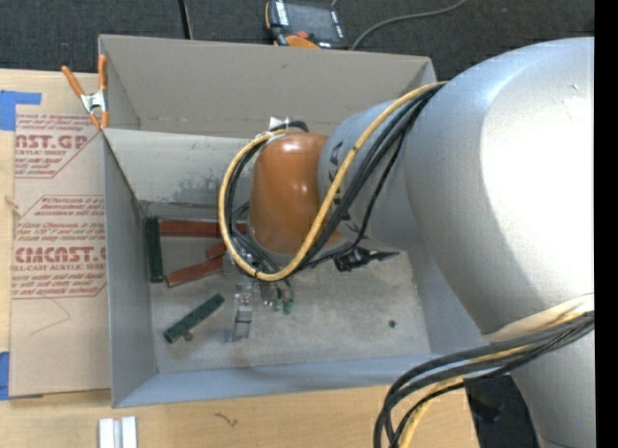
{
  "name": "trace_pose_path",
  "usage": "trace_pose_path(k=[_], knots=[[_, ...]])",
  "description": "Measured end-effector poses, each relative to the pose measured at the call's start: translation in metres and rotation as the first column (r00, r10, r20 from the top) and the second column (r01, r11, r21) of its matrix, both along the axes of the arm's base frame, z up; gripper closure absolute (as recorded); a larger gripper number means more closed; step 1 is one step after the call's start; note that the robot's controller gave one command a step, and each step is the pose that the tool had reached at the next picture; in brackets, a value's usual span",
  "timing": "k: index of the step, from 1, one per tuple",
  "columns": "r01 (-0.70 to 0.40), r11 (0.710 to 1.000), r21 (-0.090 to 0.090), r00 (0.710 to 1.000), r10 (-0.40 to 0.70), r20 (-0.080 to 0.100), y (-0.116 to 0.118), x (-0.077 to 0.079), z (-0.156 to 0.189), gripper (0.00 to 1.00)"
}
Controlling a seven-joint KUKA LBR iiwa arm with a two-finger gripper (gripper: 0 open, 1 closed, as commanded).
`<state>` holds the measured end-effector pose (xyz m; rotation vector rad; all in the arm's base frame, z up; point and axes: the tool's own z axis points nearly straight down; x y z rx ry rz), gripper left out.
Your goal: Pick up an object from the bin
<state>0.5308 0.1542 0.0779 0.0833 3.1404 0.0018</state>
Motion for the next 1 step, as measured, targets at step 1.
trace_pose_path(k=[1], knots=[[-0.037,0.999,0.003,0.999,0.037,0.0,0.0835,-0.0135,-0.0083,0.0]])
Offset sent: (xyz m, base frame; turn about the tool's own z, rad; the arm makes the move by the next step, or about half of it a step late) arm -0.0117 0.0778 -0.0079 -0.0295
